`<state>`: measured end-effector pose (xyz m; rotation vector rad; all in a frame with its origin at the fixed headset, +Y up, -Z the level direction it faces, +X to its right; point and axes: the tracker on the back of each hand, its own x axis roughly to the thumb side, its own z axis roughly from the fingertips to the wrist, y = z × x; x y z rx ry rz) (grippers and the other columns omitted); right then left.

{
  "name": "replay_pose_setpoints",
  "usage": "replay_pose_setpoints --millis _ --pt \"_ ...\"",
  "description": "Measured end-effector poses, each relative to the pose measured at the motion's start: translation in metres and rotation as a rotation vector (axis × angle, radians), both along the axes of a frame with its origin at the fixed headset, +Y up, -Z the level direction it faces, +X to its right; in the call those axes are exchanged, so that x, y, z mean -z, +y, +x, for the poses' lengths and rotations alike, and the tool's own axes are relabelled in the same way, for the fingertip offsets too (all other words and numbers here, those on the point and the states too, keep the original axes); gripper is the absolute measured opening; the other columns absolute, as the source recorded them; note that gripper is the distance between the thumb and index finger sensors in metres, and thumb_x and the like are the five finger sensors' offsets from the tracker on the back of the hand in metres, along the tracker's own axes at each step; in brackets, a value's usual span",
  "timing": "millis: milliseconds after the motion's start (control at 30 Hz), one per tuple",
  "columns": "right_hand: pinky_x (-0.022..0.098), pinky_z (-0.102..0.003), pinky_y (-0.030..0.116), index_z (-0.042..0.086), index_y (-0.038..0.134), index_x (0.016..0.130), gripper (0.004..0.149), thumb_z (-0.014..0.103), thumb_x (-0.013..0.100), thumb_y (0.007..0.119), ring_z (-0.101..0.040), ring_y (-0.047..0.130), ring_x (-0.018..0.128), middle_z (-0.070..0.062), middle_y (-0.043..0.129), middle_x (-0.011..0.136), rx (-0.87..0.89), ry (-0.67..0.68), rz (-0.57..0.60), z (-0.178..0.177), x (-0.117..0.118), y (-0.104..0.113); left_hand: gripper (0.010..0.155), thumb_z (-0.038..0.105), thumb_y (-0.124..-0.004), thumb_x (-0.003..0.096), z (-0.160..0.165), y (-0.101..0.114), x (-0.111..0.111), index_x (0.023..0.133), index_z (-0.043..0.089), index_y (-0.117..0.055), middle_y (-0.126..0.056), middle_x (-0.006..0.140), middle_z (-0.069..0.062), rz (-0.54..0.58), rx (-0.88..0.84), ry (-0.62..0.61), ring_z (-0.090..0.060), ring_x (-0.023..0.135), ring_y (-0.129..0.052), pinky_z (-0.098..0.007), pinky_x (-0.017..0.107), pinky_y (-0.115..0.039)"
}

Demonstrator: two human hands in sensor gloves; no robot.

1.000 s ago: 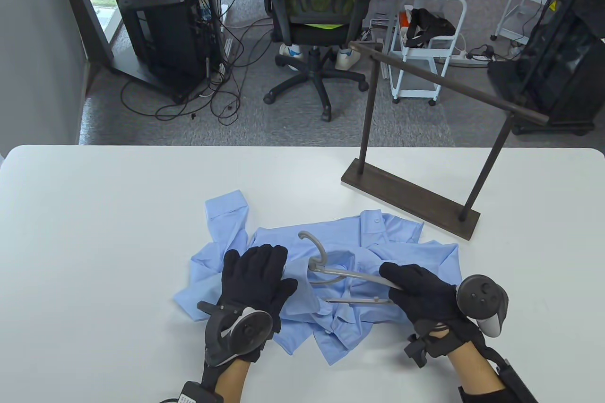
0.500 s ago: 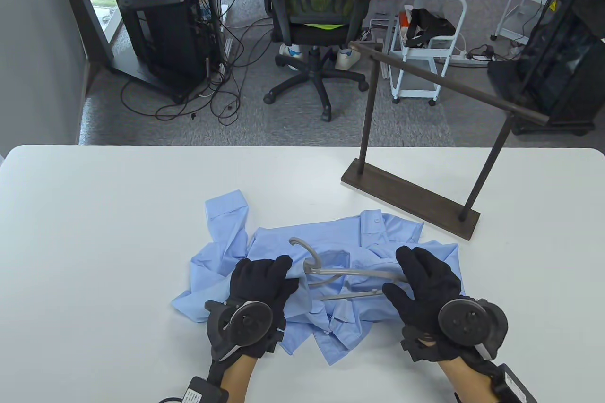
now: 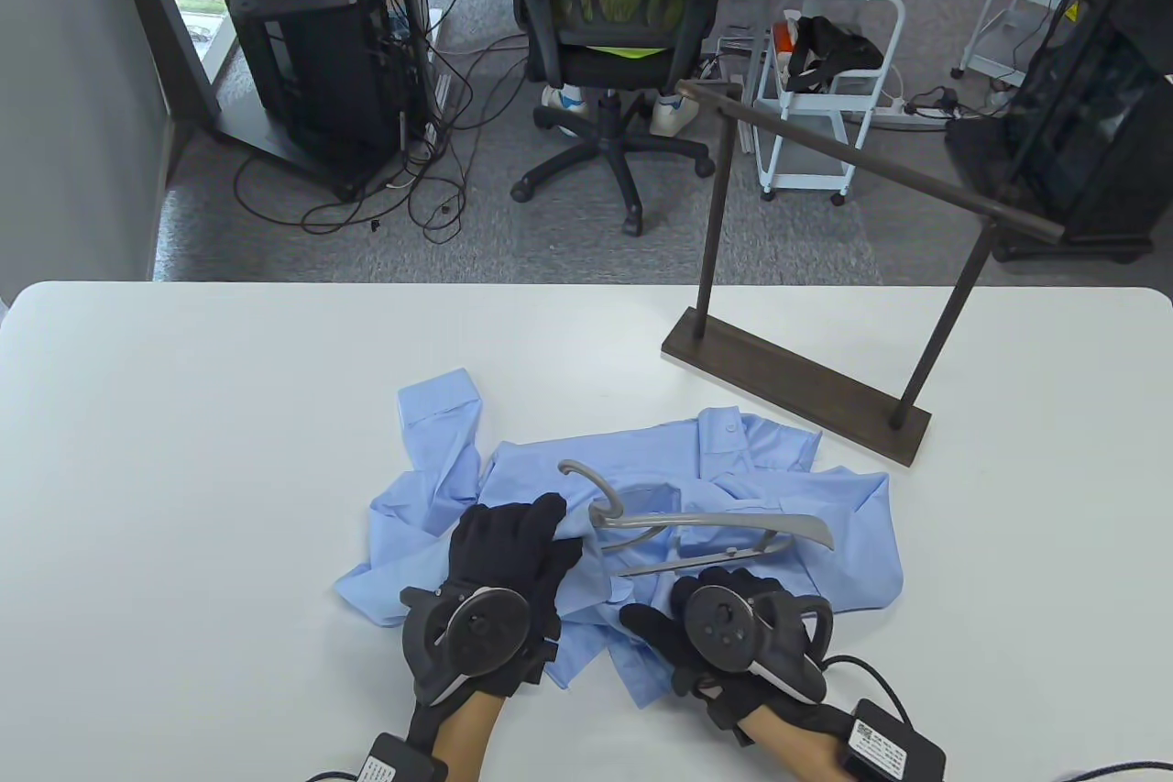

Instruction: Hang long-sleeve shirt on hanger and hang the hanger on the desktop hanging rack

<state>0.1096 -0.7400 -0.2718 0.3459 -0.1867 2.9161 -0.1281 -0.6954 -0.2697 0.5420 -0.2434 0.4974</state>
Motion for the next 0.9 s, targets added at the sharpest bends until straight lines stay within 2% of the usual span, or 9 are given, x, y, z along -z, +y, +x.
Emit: replay_pose_setpoints --millis 100,167,333,400,433,500,633,767,900 --pt "0.041 -0.058 0.08 0.014 0.102 0.068 0.058 0.062 0.04 0.087 -0.038 0.101 0.044 -0.014 0.1 0.06 0.031 0.007 -0.048 0.003 0.004 -0.002 0.058 0.048 -0.085 0.0381 -0.002 -0.001 0.001 0.089 0.02 -0.083 -0.092 0.075 -0.007 -0.009 -0.002 0.0 -0.033 0.073 -0.099 -0.064 0.063 -0.069" --pt "0.043 -0.058 0.081 0.016 0.101 0.07 0.045 0.05 0.041 0.09 -0.036 0.102 0.047 -0.013 0.099 0.062 0.121 -0.011 -0.068 0.016 0.006 0.001 0.058 0.048 -0.085 0.0382 -0.006 -0.001 0.002 0.089 0.02 -0.082 -0.092 0.075 -0.007 -0.008 0.0 0.009 -0.033 0.073 -0.099 -0.064 0.062 -0.069" --pt "0.047 -0.059 0.078 0.018 0.093 0.08 0.042 0.033 0.041 0.089 -0.038 0.098 0.055 -0.014 0.093 0.071 0.44 -0.061 -0.202 0.067 0.014 0.01 0.058 0.046 -0.084 0.0394 -0.023 -0.002 0.006 0.09 0.019 -0.082 -0.092 0.076 -0.007 -0.04 -0.078 0.031 -0.033 0.074 -0.098 -0.064 0.063 -0.069" --pt "0.047 -0.059 0.079 0.018 0.09 0.083 0.043 0.027 0.041 0.087 -0.037 0.099 0.055 -0.014 0.093 0.07 0.554 -0.105 -0.242 0.089 0.019 0.012 0.057 0.045 -0.083 0.0399 -0.032 -0.003 0.008 0.091 0.019 -0.082 -0.091 0.077 -0.007 -0.056 -0.111 0.033 -0.033 0.074 -0.098 -0.064 0.063 -0.069" --pt "0.047 -0.059 0.079 0.017 0.088 0.084 0.044 0.025 0.041 0.086 -0.037 0.098 0.055 -0.014 0.092 0.071 0.633 -0.079 -0.24 0.1 0.023 0.013 0.057 0.045 -0.083 0.0399 -0.037 -0.003 0.009 0.091 0.02 -0.082 -0.091 0.077 -0.007 -0.062 -0.125 0.032 -0.033 0.075 -0.098 -0.064 0.063 -0.069" --pt "0.046 -0.059 0.079 0.015 0.088 0.084 0.045 0.024 0.04 0.086 -0.037 0.099 0.053 -0.015 0.092 0.07 0.738 -0.123 -0.24 0.116 0.027 0.015 0.056 0.045 -0.083 0.0399 -0.044 -0.004 0.011 0.091 0.02 -0.083 -0.092 0.077 -0.007 -0.077 -0.151 0.022 -0.033 0.075 -0.098 -0.064 0.064 -0.068" --pt "0.04 -0.056 0.085 0.015 0.087 0.084 0.048 0.027 0.038 0.091 -0.034 0.104 0.047 -0.014 0.097 0.064 0.862 -0.169 -0.127 0.141 0.031 0.02 0.056 0.045 -0.084 0.0392 -0.056 -0.007 0.017 0.09 0.021 -0.084 -0.092 0.077 -0.006 -0.114 -0.164 -0.04 -0.031 0.075 -0.099 -0.065 0.066 -0.068" --pt "0.037 -0.054 0.087 0.017 0.091 0.081 0.045 0.03 0.038 0.094 -0.032 0.106 0.042 -0.012 0.1 0.06 0.871 -0.212 -0.062 0.149 0.028 0.023 0.056 0.045 -0.085 0.0384 -0.06 -0.011 0.022 0.09 0.022 -0.085 -0.094 0.076 -0.005 -0.159 -0.113 -0.1 -0.03 0.076 -0.1 -0.065 0.067 -0.067" --pt "0.036 -0.054 0.087 0.017 0.092 0.08 0.044 0.031 0.039 0.093 -0.031 0.106 0.04 -0.012 0.1 0.057 0.817 -0.171 0.033 0.143 0.021 0.034 0.056 0.044 -0.085 0.0384 -0.054 -0.012 0.02 0.09 0.021 -0.085 -0.093 0.076 -0.005 -0.138 -0.035 -0.059 -0.031 0.075 -0.1 -0.065 0.066 -0.068"
